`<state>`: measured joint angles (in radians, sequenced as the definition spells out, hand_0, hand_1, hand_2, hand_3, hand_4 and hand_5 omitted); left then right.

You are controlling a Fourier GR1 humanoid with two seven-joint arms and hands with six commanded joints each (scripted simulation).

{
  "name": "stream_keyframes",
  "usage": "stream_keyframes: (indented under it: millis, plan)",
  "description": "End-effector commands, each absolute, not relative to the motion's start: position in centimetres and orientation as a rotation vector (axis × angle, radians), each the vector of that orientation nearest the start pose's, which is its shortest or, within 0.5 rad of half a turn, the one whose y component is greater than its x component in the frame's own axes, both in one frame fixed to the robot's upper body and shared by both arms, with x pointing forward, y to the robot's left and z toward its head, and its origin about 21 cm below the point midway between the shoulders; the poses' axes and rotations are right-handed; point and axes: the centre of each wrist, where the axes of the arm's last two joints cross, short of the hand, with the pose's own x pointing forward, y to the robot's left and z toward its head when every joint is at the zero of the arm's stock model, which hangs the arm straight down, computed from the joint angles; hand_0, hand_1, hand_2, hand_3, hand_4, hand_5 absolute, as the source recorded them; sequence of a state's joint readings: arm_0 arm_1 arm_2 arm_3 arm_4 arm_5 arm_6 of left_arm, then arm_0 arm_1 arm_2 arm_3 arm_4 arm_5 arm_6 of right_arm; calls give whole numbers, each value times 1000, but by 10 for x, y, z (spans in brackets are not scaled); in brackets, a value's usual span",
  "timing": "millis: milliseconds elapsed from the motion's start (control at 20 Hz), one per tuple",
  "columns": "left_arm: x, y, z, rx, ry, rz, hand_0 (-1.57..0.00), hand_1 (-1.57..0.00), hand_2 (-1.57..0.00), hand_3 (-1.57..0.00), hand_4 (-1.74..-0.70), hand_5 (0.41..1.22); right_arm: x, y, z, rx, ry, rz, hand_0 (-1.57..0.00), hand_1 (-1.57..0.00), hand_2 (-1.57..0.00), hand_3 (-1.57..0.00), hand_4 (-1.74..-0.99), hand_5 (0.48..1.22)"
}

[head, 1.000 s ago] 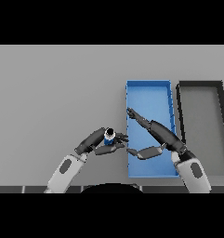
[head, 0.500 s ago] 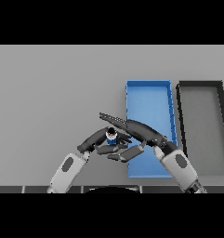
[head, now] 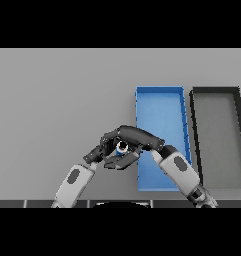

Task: Pick up the blue pipe and place it into the blue bin.

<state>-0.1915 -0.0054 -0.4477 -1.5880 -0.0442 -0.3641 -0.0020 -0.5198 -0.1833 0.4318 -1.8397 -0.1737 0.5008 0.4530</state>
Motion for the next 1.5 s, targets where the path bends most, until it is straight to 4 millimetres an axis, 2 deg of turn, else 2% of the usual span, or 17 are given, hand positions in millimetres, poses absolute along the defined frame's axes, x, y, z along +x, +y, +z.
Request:
stream_keyframes:
  millis: [0, 50, 100, 200, 250, 350, 500, 550, 700, 750, 800, 900, 1000, 1050, 1250, 1350, 1450]
  plan:
    - [256, 102, 43, -619, -1642, -799, -1571, -1571, -1544, -1207, -1648, 1221, 272, -108, 175, 500, -1609, 1239, -969, -983, -986, -789, -1496, 555]
    - [254, 100, 42, -632, -1651, -796, -1571, -1571, -1549, -1228, -1667, 1221, 273, -103, 173, 540, -1612, 1220, -1089, -1101, -1103, -896, -1537, 600]
    - [255, 100, 42, -644, -1669, -782, -1571, -1571, -1553, -1271, -1682, 1221, 273, -101, 173, 578, -1615, 1197, -1186, -1195, -1196, -1031, -1513, 671]
    - [256, 98, 43, -641, -1685, -794, -1571, -1571, -1560, -1331, -1703, 1221, 269, -101, 168, 615, -1641, 1175, -1324, -1330, -1331, -1225, -1481, 869]
    - [257, 98, 45, -649, -1689, -794, -1571, -1571, -1562, -1322, -1711, 1221, 269, -100, 170, 612, -1655, 1177, -1374, -1378, -1379, -1295, -1475, 940]
    - [258, 98, 46, -645, -1690, -795, -1571, -1571, -1539, -1412, -1722, 1221, 264, -102, 167, 620, -1698, 1194, -1445, -1448, -1448, -1394, -1477, 1041]
    - [257, 101, 44, -635, -1702, -800, -1571, -1571, -1555, -1432, -1731, 1221, 261, -102, 164, 651, -1674, 1156, -1506, -1508, -1508, -1480, -1488, 1129]
    - [258, 96, 45, -639, -1706, -794, -1571, -1571, -1558, -1437, -1733, 1221, 261, -102, 165, 673, -1660, 1125, -1519, -1520, -1521, -1499, -1490, 1147]
    - [259, 99, 47, -626, -1722, -772, -1571, -1571, -1564, -1434, -1732, 1221, 261, -96, 167, 695, -1635, 1082, -1545, -1545, -1545, -1534, -1494, 1183]
    - [257, 100, 46, -621, -1727, -782, -1571, -1571, -1566, -1264, -1734, 1221, 260, -99, 167, 698, -1634, 1072, -1550, -1550, -1550, -1541, -1495, 1191]
    - [256, 103, 48, -605, -1721, -793, -1446, -1368, -1336, -1051, -1629, 1221, 259, -99, 164, 697, -1661, 1067, -1554, -1554, -1555, -1547, -1496, 1197]
    - [260, 107, 48, -582, -1709, -856, -940, -875, -855, -672, -1406, 1221, 256, -98, 165, 675, -1677, 1057, -1560, -1560, -1560, -1556, -1497, 1206]
    - [257, 106, 45, -596, -1672, -900, -601, -560, -547, -430, -1250, 1221, 259, -96, 164, 642, -1649, 1064, -1564, -1564, -1564, -1561, -1498, 1211]
    - [257, 109, 43, -609, -1669, -916, -481, -448, -437, -344, -1186, 1148, 259, -97, 164, 626, -1654, 1067, -1565, -1566, -1566, -1563, -1498, 1213]
    - [264, 108, 43, -552, -1589, -931, -196, -183, -178, -140, -1031, 848, 260, -92, 168, 629, -1669, 1065, -1569, -1569, -1569, -1568, -1499, 1218]
    - [261, 103, 42, -543, -1587, -913, -125, -117, -114, -89, -991, 729, 258, -94, 167, 620, -1686, 1071, -1570, -1570, -1570, -1569, -1499, 1219]
    - [264, 108, 42, -535, -1560, -896, -80, -74, -73, -57, -975, 642, 259, -96, 168, 636, -1716, 1061, -1570, -1570, -1570, -1570, -1499, 1220]
